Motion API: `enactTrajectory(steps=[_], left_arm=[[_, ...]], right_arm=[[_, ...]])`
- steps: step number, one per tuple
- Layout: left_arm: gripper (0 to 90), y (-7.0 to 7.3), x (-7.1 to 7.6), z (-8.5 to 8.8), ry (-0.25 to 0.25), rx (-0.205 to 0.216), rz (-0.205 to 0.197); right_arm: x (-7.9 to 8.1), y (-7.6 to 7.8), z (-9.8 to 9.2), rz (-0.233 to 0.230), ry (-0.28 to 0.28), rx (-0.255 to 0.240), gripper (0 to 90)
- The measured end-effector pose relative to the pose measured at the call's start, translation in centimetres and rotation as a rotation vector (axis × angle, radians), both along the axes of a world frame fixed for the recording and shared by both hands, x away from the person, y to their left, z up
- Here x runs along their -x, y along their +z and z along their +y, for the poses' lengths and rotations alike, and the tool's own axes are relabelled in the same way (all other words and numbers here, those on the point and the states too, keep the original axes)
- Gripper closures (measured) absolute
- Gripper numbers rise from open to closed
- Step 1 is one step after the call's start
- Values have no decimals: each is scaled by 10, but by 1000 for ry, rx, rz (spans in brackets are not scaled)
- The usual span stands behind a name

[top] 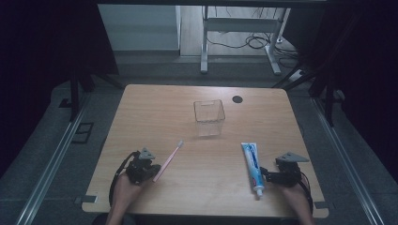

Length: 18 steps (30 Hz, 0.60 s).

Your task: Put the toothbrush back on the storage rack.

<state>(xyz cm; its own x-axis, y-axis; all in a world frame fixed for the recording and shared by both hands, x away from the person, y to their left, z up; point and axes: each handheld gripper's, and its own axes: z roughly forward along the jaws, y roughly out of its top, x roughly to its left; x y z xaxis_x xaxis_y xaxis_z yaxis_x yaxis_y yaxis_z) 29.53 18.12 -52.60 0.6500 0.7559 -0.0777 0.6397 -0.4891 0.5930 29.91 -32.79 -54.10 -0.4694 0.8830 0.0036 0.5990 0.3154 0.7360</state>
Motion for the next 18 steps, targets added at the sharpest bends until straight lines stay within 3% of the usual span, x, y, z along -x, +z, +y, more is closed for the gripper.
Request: enactTrajectory(steps=[6, 13, 18], left_arm=[[807, 4, -2, 2, 9, 24, 32], [636, 14, -10, -1, 14, 26, 68], [584, 22, -18, -8, 13, -8, 108]], right_arm=[[0, 0, 0, 0, 0, 0, 203], [0, 0, 0, 1, -1, 0, 203], [0, 0, 0, 1, -1, 0, 203]])
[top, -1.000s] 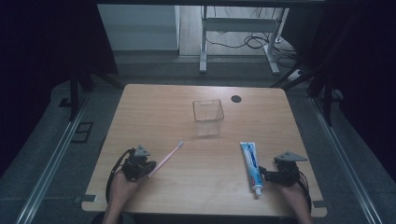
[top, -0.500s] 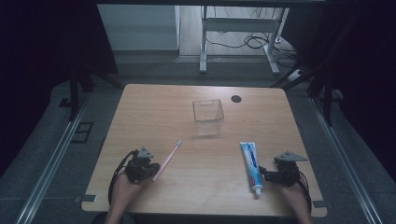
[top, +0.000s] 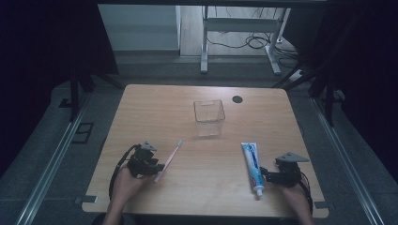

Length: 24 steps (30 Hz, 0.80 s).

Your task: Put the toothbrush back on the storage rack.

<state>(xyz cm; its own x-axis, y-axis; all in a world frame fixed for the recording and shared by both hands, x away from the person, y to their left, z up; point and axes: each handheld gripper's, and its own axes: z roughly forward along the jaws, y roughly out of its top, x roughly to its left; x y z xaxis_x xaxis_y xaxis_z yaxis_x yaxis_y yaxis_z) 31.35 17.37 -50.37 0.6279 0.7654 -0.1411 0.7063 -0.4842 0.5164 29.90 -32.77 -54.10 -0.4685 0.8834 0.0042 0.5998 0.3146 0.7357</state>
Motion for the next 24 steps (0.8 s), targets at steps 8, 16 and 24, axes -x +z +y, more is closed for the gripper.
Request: enactTrajectory(steps=[8, 16, 24], left_arm=[[573, 2, -13, -14, -11, -29, 60], [628, 5, -30, -30, -28, -85, 117], [666, 5, -46, -46, -40, -156, 167]], right_arm=[[0, 0, 0, 1, 0, 1, 203], [0, 0, 0, 1, 0, 1, 203], [0, 0, 0, 1, 0, 0, 203]])
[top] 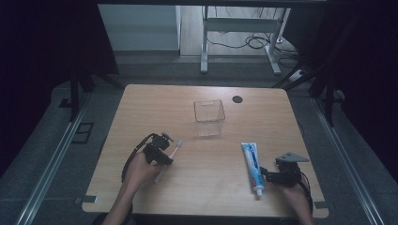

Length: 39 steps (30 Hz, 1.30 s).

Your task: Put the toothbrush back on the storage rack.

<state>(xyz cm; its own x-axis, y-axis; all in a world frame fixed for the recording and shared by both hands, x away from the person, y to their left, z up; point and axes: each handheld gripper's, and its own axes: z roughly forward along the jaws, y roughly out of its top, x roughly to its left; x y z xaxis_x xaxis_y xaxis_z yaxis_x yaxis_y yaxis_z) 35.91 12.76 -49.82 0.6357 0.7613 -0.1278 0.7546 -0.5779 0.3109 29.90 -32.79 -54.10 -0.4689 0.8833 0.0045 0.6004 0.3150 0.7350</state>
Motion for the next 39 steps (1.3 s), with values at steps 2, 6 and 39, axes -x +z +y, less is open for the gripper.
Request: enactTrajectory(steps=[2, 6, 39], left_arm=[[682, -1, -3, -3, -3, -21, 10], [694, -3, -8, -9, -9, -54, 33], [791, 10, -20, -20, -33, -126, 70]], right_arm=[[0, 0, 0, 0, 0, 0, 202], [0, 0, 0, 0, 0, 0, 203], [0, 0, 0, -1, 0, 0, 203]])
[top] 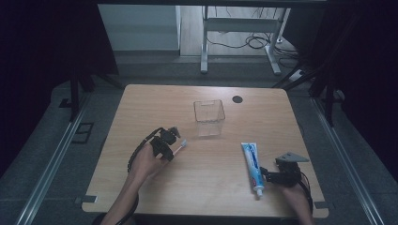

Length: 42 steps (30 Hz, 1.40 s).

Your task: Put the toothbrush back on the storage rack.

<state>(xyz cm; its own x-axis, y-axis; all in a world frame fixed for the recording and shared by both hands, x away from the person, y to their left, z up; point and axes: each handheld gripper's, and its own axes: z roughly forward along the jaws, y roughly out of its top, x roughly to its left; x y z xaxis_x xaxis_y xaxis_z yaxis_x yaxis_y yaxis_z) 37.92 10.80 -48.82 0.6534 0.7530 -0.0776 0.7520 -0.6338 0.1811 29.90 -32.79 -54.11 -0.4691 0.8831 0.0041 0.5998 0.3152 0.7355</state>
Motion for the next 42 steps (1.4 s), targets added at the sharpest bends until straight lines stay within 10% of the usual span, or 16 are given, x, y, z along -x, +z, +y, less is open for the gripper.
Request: enactTrajectory(steps=[42], left_arm=[[791, 72, 6, -11, -85, 237, -240]], right_arm=[[0, 0, 0, 1, -1, 2, 203]])
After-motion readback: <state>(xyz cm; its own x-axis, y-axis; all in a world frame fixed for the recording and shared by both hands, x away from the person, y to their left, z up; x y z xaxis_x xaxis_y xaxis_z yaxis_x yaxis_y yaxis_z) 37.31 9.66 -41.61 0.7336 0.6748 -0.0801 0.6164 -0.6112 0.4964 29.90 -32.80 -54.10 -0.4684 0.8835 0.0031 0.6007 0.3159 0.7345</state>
